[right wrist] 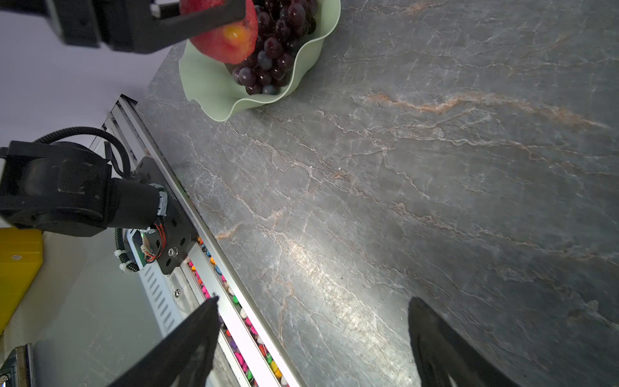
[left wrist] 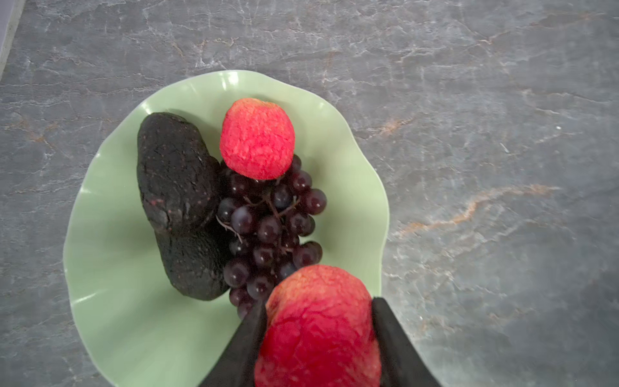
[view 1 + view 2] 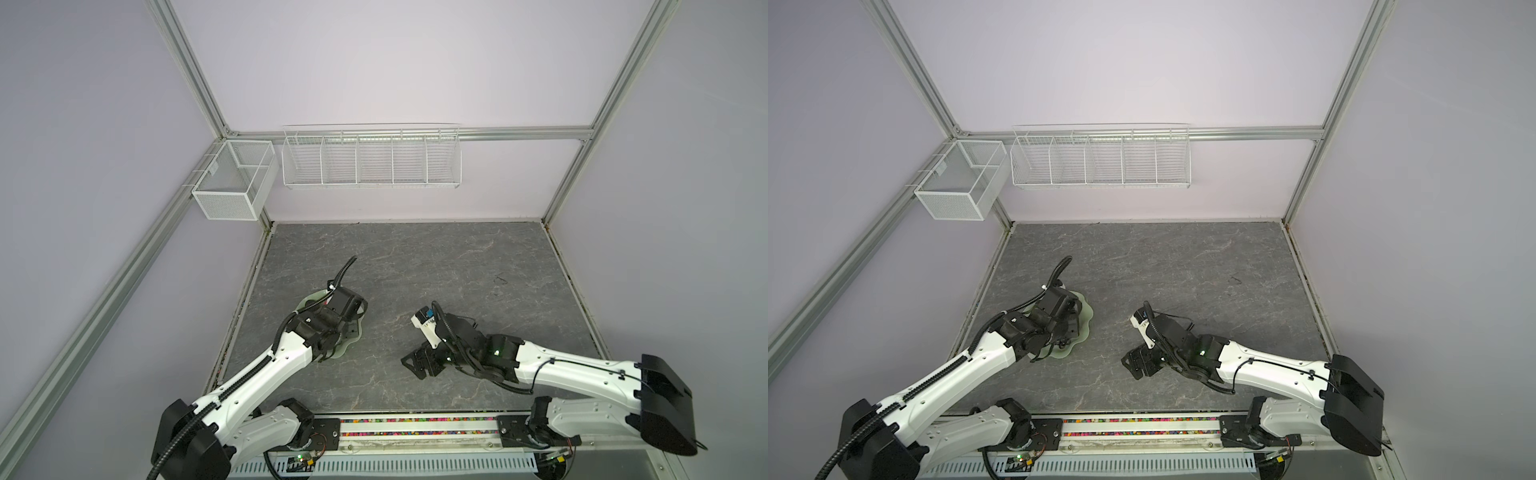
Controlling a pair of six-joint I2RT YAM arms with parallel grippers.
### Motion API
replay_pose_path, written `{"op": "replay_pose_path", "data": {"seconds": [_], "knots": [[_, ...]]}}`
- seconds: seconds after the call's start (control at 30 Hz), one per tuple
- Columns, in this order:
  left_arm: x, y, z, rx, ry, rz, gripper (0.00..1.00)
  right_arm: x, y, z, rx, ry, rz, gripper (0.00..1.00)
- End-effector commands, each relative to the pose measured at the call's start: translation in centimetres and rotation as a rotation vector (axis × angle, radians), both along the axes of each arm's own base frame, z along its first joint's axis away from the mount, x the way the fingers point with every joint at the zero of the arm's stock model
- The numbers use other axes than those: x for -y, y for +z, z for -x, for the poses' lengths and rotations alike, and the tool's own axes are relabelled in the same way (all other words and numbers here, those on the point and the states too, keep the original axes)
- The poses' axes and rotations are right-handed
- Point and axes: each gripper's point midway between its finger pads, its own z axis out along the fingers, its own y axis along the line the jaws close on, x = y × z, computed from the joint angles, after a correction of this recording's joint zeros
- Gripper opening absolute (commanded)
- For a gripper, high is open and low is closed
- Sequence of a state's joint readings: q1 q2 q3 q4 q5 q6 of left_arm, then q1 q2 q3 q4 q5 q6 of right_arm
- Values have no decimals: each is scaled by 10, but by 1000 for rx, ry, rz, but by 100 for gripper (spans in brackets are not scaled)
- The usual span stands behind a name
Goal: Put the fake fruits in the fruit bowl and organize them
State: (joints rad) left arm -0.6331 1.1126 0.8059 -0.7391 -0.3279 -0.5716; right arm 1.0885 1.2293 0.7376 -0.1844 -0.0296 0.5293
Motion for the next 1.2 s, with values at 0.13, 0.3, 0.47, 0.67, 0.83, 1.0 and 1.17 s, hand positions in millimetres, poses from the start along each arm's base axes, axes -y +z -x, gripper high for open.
{"op": "replay_pose_path", "data": {"seconds": [0.13, 0.3, 0.47, 0.67, 0.83, 1.0, 1.17], "knots": [[8, -21, -15, -60, -31, 1, 46, -2, 16, -9, 22, -3, -43, 89], [15, -25, -17, -71, -49, 12, 56, 3, 16, -15, 19, -16, -35, 89], [12, -13, -15, -76, -53, 1, 77, 21, 18, -30, 32, -93, -39, 89], [3, 34, -26, 91, -39, 1, 88, 103, 22, -78, 140, -353, 93, 89], [-37, 79, -69, 379, 89, -113, 99, 219, 51, -130, 567, -665, 210, 89], [-101, 61, -107, 497, 305, -190, 99, 308, 49, -153, 723, -920, 244, 89], [-118, 61, -107, 771, 299, -287, 99, 346, 6, -164, 662, -1052, 237, 89]]}}
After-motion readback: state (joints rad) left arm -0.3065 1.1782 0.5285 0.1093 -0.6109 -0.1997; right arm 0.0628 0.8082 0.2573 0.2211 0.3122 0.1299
